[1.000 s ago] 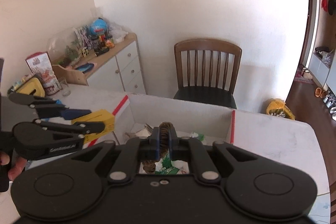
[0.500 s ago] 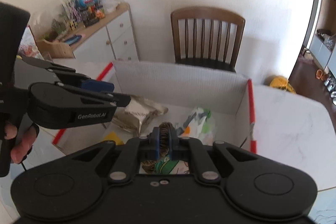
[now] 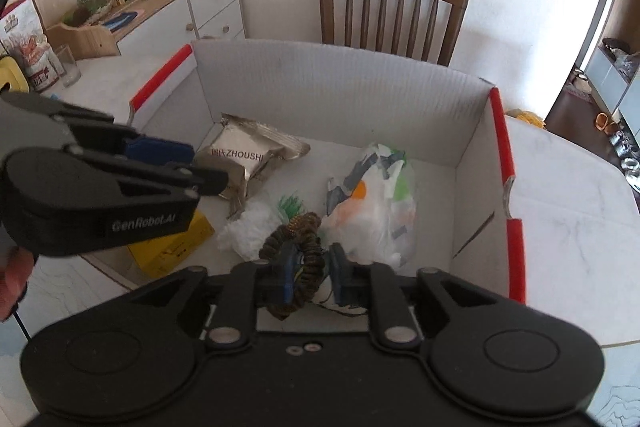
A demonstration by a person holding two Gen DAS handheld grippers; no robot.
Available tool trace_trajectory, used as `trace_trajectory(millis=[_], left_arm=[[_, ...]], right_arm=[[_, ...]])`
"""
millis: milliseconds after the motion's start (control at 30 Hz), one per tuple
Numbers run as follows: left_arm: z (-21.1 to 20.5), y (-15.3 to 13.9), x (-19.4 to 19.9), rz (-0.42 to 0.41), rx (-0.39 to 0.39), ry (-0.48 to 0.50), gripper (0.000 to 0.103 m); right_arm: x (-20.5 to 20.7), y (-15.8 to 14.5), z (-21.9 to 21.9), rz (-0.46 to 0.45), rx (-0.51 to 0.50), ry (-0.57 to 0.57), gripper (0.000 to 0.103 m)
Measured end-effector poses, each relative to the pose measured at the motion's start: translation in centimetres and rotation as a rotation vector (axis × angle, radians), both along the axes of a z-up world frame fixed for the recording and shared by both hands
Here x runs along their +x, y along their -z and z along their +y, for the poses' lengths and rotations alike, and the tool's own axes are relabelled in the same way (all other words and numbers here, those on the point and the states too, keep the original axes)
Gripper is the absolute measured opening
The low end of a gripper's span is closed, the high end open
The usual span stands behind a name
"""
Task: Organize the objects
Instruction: 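Open both grippers to drop the yellow box and keyring inside, then withdraw both tools from the red box back toward the mat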
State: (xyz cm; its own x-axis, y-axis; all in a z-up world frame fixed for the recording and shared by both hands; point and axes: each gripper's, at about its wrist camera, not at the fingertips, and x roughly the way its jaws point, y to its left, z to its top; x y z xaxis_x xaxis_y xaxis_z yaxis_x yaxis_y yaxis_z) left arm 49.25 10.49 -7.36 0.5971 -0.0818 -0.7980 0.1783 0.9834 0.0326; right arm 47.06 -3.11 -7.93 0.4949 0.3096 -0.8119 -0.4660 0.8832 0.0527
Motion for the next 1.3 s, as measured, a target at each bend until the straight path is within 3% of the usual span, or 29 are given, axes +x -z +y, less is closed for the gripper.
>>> trace_trajectory(millis=[533, 600, 733, 867, 1300], left_arm=[[-1.8, -4.2, -4.7, -0.087, 0.024, 0.017, 0.03], [-2.0, -4.9, -5.3, -0.102, 0.031, 0.013, 0.032], [-2.4, -6.4, -7.2, -0.144, 0.029, 0.001, 0.05], [-3.0, -7.8, -9.0, -0.173, 0.023, -0.007, 0.051], [-4.9, -11.2, -15.6, -0.257, 0.008, -0.039, 0.066]], right_arm=[[-3.2, -5.6, -3.8, -0.079, 0.109, 0.017, 0.035], [-3.8, -6.3, -4.4, -0.09, 0.124, 0.018, 0.037], [-5.2, -7.9, -5.6, -0.121, 0.158, 0.014, 0.039], [-6.6, -9.2, -6.6, -0.139, 0.19, 0.009, 0.04], [-11.9, -12.0, -10.1, -0.204, 0.264, -0.045, 0.058]])
